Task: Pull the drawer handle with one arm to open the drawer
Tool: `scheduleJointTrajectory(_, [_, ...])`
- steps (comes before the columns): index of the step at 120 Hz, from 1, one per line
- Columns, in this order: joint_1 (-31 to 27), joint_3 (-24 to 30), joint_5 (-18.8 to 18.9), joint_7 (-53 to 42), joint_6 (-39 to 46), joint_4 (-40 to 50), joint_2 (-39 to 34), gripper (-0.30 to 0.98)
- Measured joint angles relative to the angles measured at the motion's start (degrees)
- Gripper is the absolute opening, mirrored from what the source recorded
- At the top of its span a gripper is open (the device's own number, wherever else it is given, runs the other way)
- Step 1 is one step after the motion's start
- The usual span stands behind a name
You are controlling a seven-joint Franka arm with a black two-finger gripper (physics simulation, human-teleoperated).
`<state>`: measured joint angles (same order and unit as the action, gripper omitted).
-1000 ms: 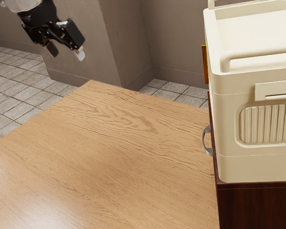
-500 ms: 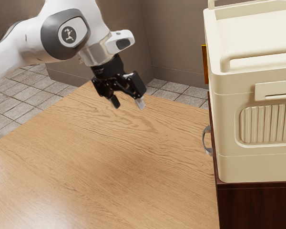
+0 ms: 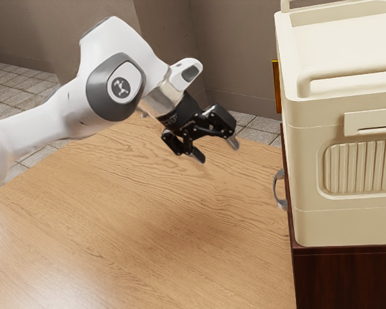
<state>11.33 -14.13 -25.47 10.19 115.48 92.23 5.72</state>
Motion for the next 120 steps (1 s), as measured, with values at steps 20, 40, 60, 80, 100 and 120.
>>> scheduleJointTrajectory(20, [3.51, -0.01, -0.38, 2.33, 1.58, 2.77, -0.72, 0.66])
scheduleJointTrajectory(40, [3.09, 0.04, -0.56, 4.13, 3.56, 4.64, -0.93, 0.66])
scheduleJointTrajectory(60, [5.07, 0.31, -0.65, 5.53, 5.76, 5.8, -1.4, 0.66])
scheduleJointTrajectory(80, [6.45, 0.74, -0.71, 6.6, 7.49, 6.64, -1.44, 0.64])
scheduleJointTrajectory(100, [6.28, 1.86, -1.05, 7.44, 8.69, 7.55, -1.33, 0.61])
scheduleJointTrajectory(120, [6.42, 2.69, -1.26, 8.04, 9.4, 8.93, -2.08, 0.59])
